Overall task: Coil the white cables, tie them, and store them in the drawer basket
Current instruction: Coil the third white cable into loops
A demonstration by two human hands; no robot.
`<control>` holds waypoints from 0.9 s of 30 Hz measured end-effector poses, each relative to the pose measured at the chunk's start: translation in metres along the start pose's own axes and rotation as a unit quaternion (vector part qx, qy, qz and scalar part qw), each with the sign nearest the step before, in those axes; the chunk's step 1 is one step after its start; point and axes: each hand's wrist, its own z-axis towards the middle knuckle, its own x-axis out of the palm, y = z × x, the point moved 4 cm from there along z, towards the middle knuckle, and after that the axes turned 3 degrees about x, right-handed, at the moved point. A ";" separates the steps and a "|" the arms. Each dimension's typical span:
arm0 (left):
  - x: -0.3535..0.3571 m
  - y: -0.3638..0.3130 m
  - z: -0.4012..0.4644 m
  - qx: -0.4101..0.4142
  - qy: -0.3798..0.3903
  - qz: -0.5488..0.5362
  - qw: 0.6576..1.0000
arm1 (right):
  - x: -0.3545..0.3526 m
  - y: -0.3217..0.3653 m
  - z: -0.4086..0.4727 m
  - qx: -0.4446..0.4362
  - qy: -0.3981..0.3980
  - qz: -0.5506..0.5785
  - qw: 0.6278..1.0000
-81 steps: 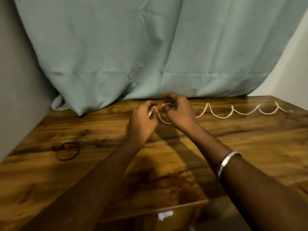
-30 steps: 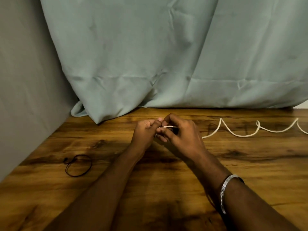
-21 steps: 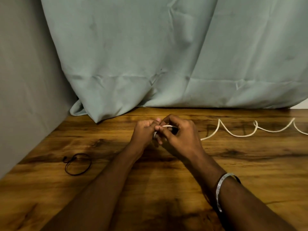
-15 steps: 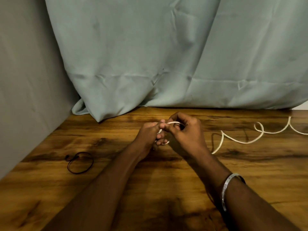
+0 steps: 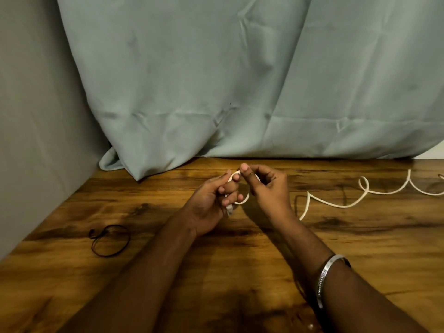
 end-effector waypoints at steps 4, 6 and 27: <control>-0.005 -0.002 -0.001 -0.002 -0.009 -0.033 0.999 | 0.008 -0.005 0.000 0.037 0.040 0.037 0.998; -0.009 -0.002 -0.001 0.002 -0.028 -0.037 0.999 | 0.010 -0.008 -0.001 0.055 0.049 0.045 0.996; 0.004 -0.015 -0.003 0.097 -0.010 -0.002 0.995 | 0.015 -0.016 0.000 0.099 0.022 0.102 0.990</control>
